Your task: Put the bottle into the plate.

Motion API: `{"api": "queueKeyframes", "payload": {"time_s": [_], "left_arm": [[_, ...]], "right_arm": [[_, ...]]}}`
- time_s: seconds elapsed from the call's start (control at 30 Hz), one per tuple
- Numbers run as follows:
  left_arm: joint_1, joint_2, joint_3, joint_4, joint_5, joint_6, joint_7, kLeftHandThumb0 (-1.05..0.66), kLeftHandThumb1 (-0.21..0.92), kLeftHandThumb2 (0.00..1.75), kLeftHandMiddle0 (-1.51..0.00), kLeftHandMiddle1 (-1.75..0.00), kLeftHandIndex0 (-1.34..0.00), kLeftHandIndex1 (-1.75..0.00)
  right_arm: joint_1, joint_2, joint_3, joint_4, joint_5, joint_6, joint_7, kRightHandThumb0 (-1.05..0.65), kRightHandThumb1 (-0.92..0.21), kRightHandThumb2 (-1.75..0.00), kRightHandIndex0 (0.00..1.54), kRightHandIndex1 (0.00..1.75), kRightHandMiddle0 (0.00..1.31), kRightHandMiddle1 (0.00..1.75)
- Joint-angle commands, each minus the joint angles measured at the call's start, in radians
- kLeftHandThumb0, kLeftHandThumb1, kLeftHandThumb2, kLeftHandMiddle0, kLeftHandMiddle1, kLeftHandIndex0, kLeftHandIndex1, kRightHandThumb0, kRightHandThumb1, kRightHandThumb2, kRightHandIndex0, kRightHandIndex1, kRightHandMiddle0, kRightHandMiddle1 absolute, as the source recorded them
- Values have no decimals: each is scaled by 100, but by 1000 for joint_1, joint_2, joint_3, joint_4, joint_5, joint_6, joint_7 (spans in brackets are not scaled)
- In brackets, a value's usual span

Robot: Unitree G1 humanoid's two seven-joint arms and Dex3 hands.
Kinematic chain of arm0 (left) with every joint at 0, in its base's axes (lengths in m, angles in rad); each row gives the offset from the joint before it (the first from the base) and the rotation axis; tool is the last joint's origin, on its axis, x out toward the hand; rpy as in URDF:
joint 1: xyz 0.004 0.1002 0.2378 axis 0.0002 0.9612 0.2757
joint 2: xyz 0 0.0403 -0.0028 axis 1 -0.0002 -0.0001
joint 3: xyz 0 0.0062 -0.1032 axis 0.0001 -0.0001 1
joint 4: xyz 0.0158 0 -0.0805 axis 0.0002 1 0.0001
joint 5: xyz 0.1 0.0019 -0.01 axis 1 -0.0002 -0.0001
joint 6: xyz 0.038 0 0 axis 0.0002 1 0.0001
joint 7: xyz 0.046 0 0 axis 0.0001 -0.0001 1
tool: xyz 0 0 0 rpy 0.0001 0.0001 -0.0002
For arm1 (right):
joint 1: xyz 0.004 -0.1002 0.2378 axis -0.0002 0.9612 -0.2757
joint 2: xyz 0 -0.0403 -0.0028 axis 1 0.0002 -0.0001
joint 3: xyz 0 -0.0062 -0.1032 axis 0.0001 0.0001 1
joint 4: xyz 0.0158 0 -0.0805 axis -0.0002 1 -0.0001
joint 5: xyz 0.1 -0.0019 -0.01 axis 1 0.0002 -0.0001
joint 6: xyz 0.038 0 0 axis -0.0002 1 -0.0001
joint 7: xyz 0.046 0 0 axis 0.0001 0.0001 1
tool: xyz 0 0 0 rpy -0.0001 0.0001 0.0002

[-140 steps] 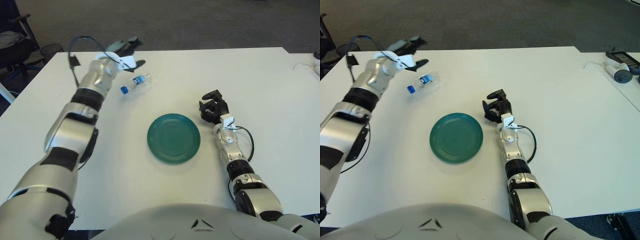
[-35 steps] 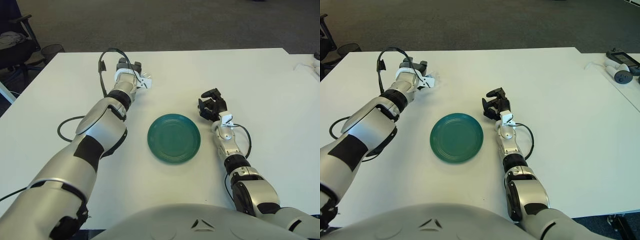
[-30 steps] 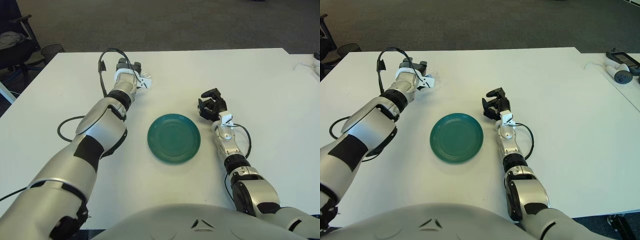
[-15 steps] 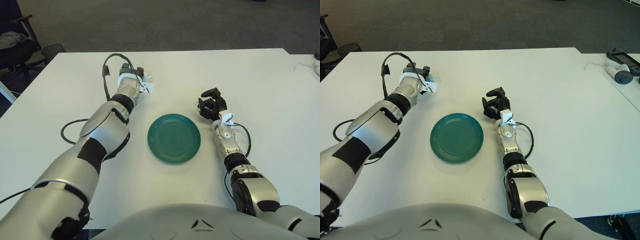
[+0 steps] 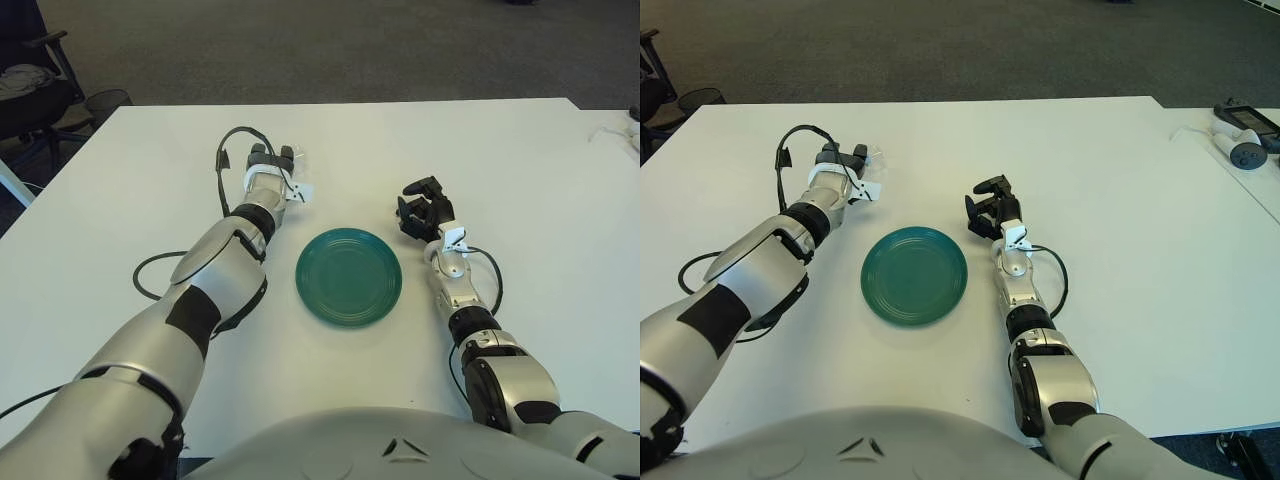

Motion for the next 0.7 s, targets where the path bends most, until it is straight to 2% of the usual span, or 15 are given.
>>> {"api": "queueKeyframes", "payload": {"time_s": [0.0, 0.57, 0.67], "left_arm": [[57, -11, -9, 26, 4, -1, -37, -105, 92, 100, -15, -4, -1, -1], [83, -22, -18, 31, 2, 32, -18, -105, 92, 98, -21, -4, -2, -2], [82, -16, -17, 31, 1, 29, -16, -105, 92, 98, -22, -4, -2, -2]], "right_arm": [[132, 15, 2, 118, 4, 116, 6, -1, -60, -86, 54, 147, 30, 168], [166, 17, 15, 49, -3, 132, 2, -1, -61, -86, 52, 150, 29, 167], [160, 13, 11, 70, 1, 132, 5, -1, -61, -86, 52, 150, 28, 168]]}}
